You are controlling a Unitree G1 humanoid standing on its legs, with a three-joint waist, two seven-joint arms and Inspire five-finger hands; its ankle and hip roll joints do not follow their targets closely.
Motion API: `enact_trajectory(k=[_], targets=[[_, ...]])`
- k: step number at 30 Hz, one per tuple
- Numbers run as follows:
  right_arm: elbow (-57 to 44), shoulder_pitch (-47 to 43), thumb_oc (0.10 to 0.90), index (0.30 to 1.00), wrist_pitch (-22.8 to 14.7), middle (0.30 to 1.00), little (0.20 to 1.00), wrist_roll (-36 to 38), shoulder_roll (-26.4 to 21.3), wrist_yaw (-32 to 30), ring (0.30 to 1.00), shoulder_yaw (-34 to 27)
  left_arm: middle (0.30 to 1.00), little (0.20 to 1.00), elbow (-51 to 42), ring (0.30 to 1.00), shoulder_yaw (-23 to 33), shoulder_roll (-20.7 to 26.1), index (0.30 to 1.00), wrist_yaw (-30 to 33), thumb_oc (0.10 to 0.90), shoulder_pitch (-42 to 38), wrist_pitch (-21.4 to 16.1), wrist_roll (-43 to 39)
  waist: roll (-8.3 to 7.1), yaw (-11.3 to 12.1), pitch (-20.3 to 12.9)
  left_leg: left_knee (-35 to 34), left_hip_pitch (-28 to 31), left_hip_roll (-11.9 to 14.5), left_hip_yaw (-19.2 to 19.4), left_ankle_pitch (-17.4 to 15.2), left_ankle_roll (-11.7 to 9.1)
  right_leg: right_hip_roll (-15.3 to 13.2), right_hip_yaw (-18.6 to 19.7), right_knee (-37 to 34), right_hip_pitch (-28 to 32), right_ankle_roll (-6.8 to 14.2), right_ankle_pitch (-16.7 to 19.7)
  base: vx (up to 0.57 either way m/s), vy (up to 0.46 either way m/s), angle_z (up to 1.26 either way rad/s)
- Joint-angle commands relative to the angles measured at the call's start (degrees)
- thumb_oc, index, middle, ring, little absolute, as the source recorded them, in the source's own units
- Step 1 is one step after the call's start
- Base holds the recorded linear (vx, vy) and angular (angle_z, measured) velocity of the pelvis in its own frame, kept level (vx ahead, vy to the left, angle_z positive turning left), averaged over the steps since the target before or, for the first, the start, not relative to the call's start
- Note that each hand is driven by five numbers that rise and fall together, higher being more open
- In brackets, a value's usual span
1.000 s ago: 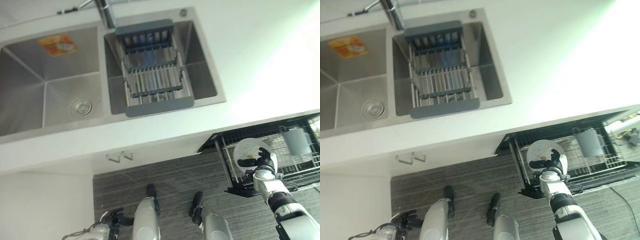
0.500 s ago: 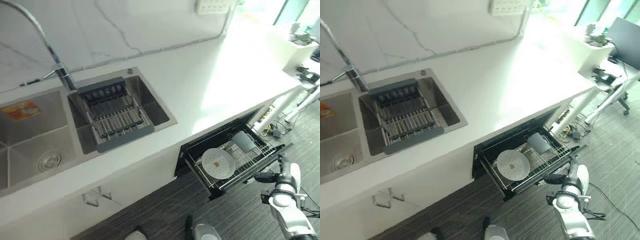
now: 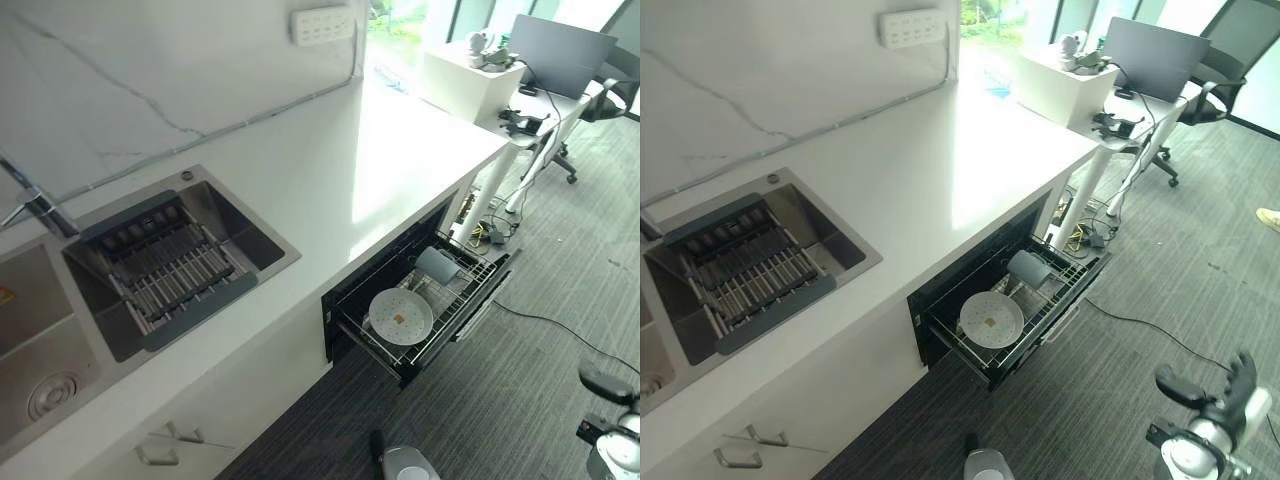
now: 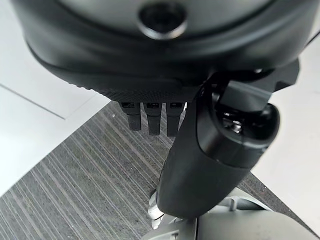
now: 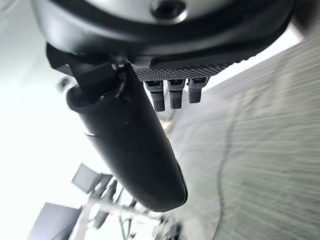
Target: Place the dishes in the dishwasher.
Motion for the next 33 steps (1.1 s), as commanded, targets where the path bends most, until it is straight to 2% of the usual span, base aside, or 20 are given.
enact_trajectory(k=[1, 2, 6, 11, 14, 17, 23, 33], targets=[[-0.51, -5.9, 0.8, 0.9, -10.05, 0.9, 0.9, 5.55, -3.41, 1.72, 0.9, -4.23, 0.9, 0.9, -0.7, 0.9, 0.51, 0.46, 0.9, -2.13, 0.8, -3.94, -2.45, -1.06, -0.44, 1.22, 1.5, 2.4, -2.39, -0.38, -3.44, -5.39, 0.6, -0.02, -2.52, 7.72, 4.83, 0.83, -13.47, 0.03, -0.095, 0.1], [3.72, -6.75, 0.8, 0.9, -13.8, 0.9, 0.9, 4.38, -3.13, 0.95, 0.9, -3.46, 0.9, 0.9, -0.2, 0.9, -0.29, 0.86, 0.9, -2.52, 0.8, -4.52, -2.39, -0.9, -0.12, 1.9, 1.39, 2.4, -2.53, -0.42, -3.62, -5.28, 0.44, -0.28, -3.18, 7.72, 4.96, 0.75, -13.58, 0.03, -0.106, 0.14], [13.87, -9.87, 0.8, 0.9, -12.55, 0.9, 0.9, 5.73, -3.99, 6.88, 0.9, 0.26, 0.9, 0.9, 0.06, 0.9, -2.23, 1.36, 0.9, -3.08, 0.8, -5.81, -1.14, -0.58, 0.62, 3.89, 1.72, 2.4, -3.07, -0.68, -4.24, -4.79, -0.05, -0.93, -4.89, 7.72, 5.63, 0.32, -14.16, 0.03, -0.069, 0.2], [21.67, -14.74, 0.8, 0.9, -10.21, 0.9, 0.9, 4.27, -7.08, 10.51, 0.9, 5.27, 0.9, 0.9, -0.48, 0.9, -3.77, 2.91, 0.9, -2.91, 0.8, -7.05, -1.29, -1.23, 1.06, 6.88, 2.95, 2.4, -4.03, -1.31, -6.02, -3.95, 0.02, -1.21, -7.34, 7.72, 6.31, -0.72, -14.52, 0.01, -0.096, 0.22], [24.24, -18.68, 0.8, 0.9, -8.28, 0.9, 0.9, 3.26, -9.68, 11.97, 0.9, 8.15, 0.9, 0.9, -1.16, 0.9, -4.88, 3.76, 0.9, -2.81, 0.8, -8.67, -1.21, -2.22, 1.68, 8.3, 4.72, 2.4, -5.54, -1.91, -7.35, -2.82, 0.03, -1.05, -8.46, 7.72, 5.82, -1.89, -14.58, -0.1, -0.077, 0.33], [27.41, -25.63, 0.8, 0.9, -6.18, 0.9, 0.9, 3.66, -12.69, 13.26, 0.9, 12.34, 0.9, 0.9, -2.28, 0.9, -6.04, 4.57, 0.9, -3.51, 0.8, -11.32, -1.52, -2.81, 3.08, 10.16, 8.24, 2.4, -8.07, -2.23, -8.86, -1.25, -0.19, -0.64, -10.19, 7.72, 4.03, -3.06, -14.19, -0.21, -0.049, 0.34], [30.09, -35.04, 0.8, 0.9, -4.51, 0.9, 0.9, -0.75, -15.18, 13.52, 0.9, 19.33, 0.9, 0.9, -3.78, 0.9, -6.21, 5.41, 0.9, -1.82, 0.8, -13.11, -3.01, -3.89, 4.43, 12.89, 12.25, 2.4, -10.57, -3.38, -9.91, -0.12, 0.09, -1.65, -11.83, 14.25, -0.92, -3.97, -16.44, -0.1, -0.033, 0.28], [31.75, -45.89, 0.8, 0.9, -4.16, 0.9, 0.9, -4.76, -19.49, 16.41, 0.9, 25.55, 0.9, 0.9, -6.02, 0.9, -5.66, 6.86, 0.9, -1.31, 0.8, -13.32, -5.99, -2.35, 5.31, 16.75, 15.18, 2.4, -13.46, -3.9, -12.25, 1.19, 0.0, -2.74, -13.86, 19.38, -5.43, -4.15, -17.4, 0.0, -0.014, 0.18]])
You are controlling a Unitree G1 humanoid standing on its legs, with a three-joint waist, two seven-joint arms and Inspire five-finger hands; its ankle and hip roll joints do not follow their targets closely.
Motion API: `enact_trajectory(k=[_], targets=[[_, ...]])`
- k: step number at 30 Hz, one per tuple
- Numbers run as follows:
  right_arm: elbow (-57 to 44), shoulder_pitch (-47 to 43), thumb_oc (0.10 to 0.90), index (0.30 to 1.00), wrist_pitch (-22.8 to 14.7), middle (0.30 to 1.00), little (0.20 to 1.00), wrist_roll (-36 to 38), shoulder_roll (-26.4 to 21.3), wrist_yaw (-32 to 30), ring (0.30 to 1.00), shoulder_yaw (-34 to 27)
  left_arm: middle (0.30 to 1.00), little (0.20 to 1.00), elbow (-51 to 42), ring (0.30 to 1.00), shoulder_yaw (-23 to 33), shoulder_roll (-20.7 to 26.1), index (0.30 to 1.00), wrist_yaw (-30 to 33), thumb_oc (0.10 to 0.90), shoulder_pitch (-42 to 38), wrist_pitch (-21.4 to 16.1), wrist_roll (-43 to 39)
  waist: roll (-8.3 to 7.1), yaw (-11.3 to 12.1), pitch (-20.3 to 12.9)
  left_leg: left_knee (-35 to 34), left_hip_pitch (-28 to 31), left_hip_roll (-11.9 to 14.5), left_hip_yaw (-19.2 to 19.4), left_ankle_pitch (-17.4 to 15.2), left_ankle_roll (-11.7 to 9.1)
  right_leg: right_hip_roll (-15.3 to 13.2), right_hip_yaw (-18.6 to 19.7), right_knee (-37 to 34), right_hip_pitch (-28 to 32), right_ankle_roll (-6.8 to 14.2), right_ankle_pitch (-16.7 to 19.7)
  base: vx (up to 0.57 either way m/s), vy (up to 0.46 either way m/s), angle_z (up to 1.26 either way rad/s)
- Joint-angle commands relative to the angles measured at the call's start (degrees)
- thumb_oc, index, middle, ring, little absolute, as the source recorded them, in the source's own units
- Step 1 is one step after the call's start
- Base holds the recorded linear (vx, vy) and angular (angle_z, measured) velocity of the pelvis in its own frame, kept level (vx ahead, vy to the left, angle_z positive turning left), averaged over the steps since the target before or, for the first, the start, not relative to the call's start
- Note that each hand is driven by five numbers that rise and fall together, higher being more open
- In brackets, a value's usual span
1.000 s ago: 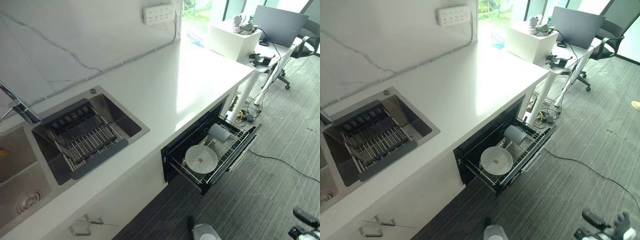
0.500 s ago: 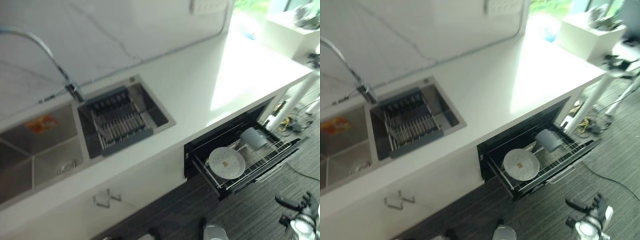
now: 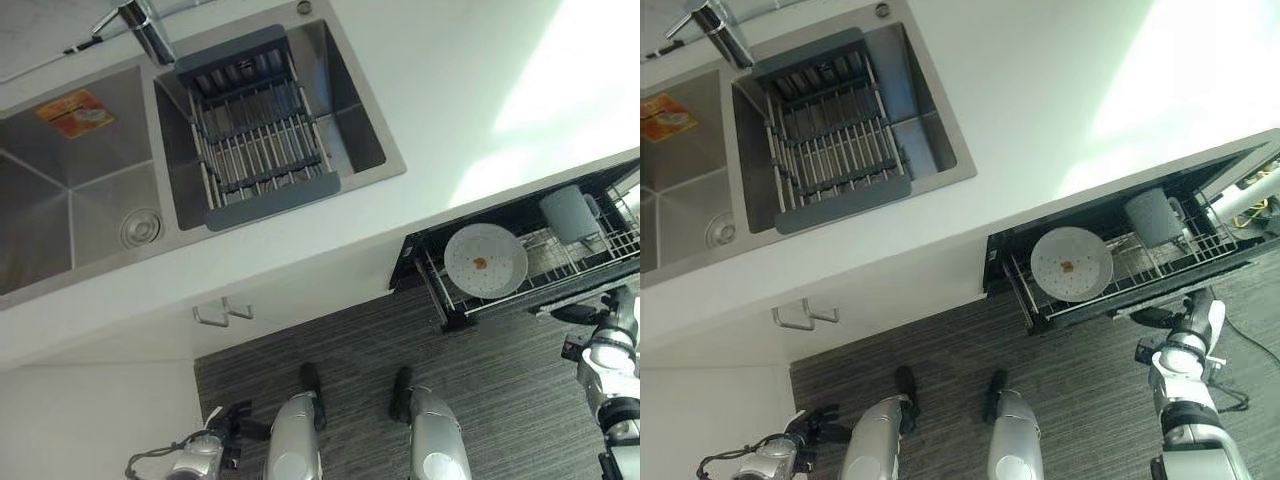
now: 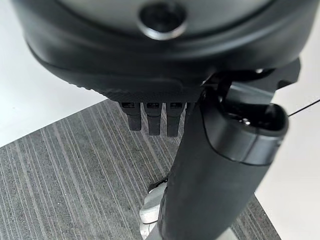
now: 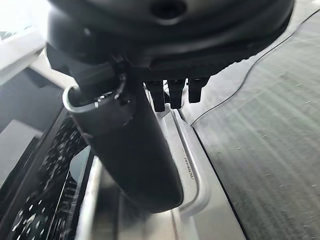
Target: Place the dishes in the dishwasher.
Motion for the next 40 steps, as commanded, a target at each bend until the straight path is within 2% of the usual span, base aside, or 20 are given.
enact_trajectory(k=[1, 9, 13, 16, 21, 27, 29, 32, 33, 34, 35, 37, 40], targets=[[0.06, -5.52, 0.8, 0.9, -3.31, 0.9, 0.9, -4.62, -2.92, 2.9, 0.9, 4.21, 0.9, 0.9, -0.99, 0.9, -0.74, 3.65, 0.9, 0.81, 0.8, 3.15, -1.3, 0.47, -0.6, 2.79, -2.98, 1.9, -0.32, -1.73, 1.97, -5.13, 0.72, 1.5, -1.22, 2.79, 4.06, -0.16, -8.34, 0.03, 0.024, 0.16], [-1.28, -12.2, 0.8, 0.9, -5.23, 0.9, 0.9, -9.17, -5.53, 4.54, 0.9, 7.48, 0.9, 0.9, -0.64, 0.9, -0.3, 4.57, 0.9, 0.11, 0.8, 3.64, -2.32, 0.92, -1.14, 4.88, -2.29, 1.9, -0.86, -1.62, 1.49, -5.12, 1.18, 0.43, -2.4, 3.92, 3.29, 0.37, -8.11, 0.08, 0.04, 0.14], [-2.0, -16.27, 0.8, 0.9, -4.67, 0.9, 0.9, -11.11, -7.14, 4.96, 0.9, 9.29, 0.9, 0.9, -0.61, 0.9, -0.37, 5.02, 0.9, 0.43, 0.8, 4.04, -2.73, 0.5, -1.55, 6.22, -2.11, 1.9, -0.86, -1.73, 0.86, -5.24, 1.49, 0.12, -3.04, 3.96, 3.78, 0.65, -7.96, 0.1, 0.02, 0.11], [-1.68, -19.27, 0.8, 0.9, -4.86, 0.9, 0.9, -13.48, -8.77, 4.91, 0.9, 11.03, 0.9, 0.9, -1.11, 0.9, -0.31, 5.53, 0.9, 2.38, 0.8, 4.31, -5.02, -0.21, -1.68, 7.23, -2.01, 1.9, -1.16, -1.91, 0.21, -5.2, 1.64, 0.05, -3.47, 4.03, 4.01, 0.82, -7.89, 0.09, 0.004, 0.14], [-2.13, -24.14, 0.8, 0.9, -4.13, 0.9, 0.9, -13.25, -11.26, 4.96, 0.9, 13.67, 0.9, 0.9, -3.34, 0.9, 0.11, 7.14, 0.9, 3.95, 0.8, 5.14, -6.4, -0.98, -1.58, 8.91, -1.69, 1.9, -2.0, -1.97, -0.45, -4.93, 1.55, 0.26, -4.53, 3.6, 5.04, 0.99, -7.91, 0.07, 0.007, 0.09], [-1.67, -28.31, 0.8, 0.9, -5.12, 0.9, 0.9, -12.7, -11.88, 4.81, 0.9, 15.18, 0.9, 0.9, -3.24, 0.9, 0.59, 7.59, 0.9, 0.66, 0.8, 6.45, -7.37, -1.79, -1.89, 10.43, -2.0, 1.9, -2.19, -1.37, -0.37, -5.12, 1.23, 0.61, -6.07, 1.45, 7.3, 1.18, -7.72, 0.03, 0.016, 0.14], [-1.76, -28.95, 0.8, 0.9, -4.13, 0.9, 0.9, -12.09, -11.67, 4.93, 0.9, 15.39, 0.9, 0.9, -2.94, 0.9, 0.73, 7.51, 0.9, -1.48, 0.8, 6.7, -7.65, -2.45, -2.27, 10.62, -2.3, 1.9, -1.91, -1.02, -0.05, -5.3, 1.16, 0.68, -6.55, 0.68, 8.11, 1.3, -7.55, 0.02, 0.007, 0.09], [-2.32, -28.39, 0.8, 0.9, -3.44, 0.9, 0.9, -11.7, -11.36, 6.04, 0.9, 14.9, 0.9, 0.9, -2.91, 0.9, 0.92, 7.38, 0.9, -4.27, 0.8, 7.0, -8.52, -1.89, -2.85, 10.63, -2.72, 1.9, -1.31, -0.64, 0.62, -5.48, 1.11, 0.88, -7.07, -0.49, 9.55, 1.34, -7.35, 0.0, 0.0, 0.0], [-2.65, -27.44, 0.8, 0.9, -3.03, 0.9, 0.9, -9.9, -10.85, 6.59, 0.9, 14.54, 0.9, 0.9, -3.14, 0.9, 0.68, 7.37, 0.9, -5.84, 0.8, 7.39, -8.9, -2.24, -3.14, 10.65, -3.09, 1.9, -0.99, -0.43, 0.82, -5.59, 1.0, 1.23, -7.3, -1.47, 10.53, 1.33, -7.22, 0.0, 0.086, 0.01], [-3.16, -24.26, 0.8, 0.9, -3.38, 0.9, 0.9, -4.17, -9.56, 7.13, 0.9, 12.55, 0.9, 0.9, -3.22, 0.9, 0.33, 6.38, 0.9, -9.21, 0.8, 7.81, -8.99, -2.97, -2.81, 10.22, -3.6, 1.9, -0.3, -0.07, 0.91, -5.46, 0.73, 1.5, -7.53, -2.76, 12.12, 1.19, -7.0, 0.0, 0.117, 0.01], [-3.6, -23.02, 0.8, 0.9, -3.51, 0.9, 0.9, -2.88, -8.95, 7.21, 0.9, 11.53, 0.9, 0.9, -3.45, 0.9, 0.05, 6.07, 0.9, -10.13, 0.8, 7.95, -8.93, -3.62, -2.64, 9.89, -3.72, 1.9, -0.01, 0.0, 0.94, -5.53, 0.74, 1.5, -7.51, -3.02, 12.42, 1.23, -6.91, -0.01, 0.164, 0.0], [-6.02, -17.48, 0.8, 0.9, -3.86, 0.9, 0.9, -2.41, -6.51, 8.74, 0.9, 7.81, 0.9, 0.9, -4.55, 0.9, -0.28, 5.03, 0.9, -12.19, 0.8, 8.47, -8.25, -6.15, -2.31, 8.75, -4.24, 1.9, 0.86, 0.08, 1.08, -6.02, 0.78, 1.64, -7.27, -4.22, 13.3, 1.6, -6.51, -0.01, 0.127, 0.04], [-12.02, -4.14, 0.8, 0.9, -3.4, 0.9, 0.9, -2.33, 0.32, 8.57, 0.9, 3.96, 0.9, 0.9, -5.03, 0.9, 0.93, 2.76, 0.9, -12.57, 0.8, 9.22, -6.19, -8.2, -2.48, 6.3, -5.98, 1.9, 2.37, 0.12, 1.81, -6.65, 0.76, 2.05, -6.71, -7.96, 15.31, 2.46, -4.85, 0.01, 0.115, 0.06]])
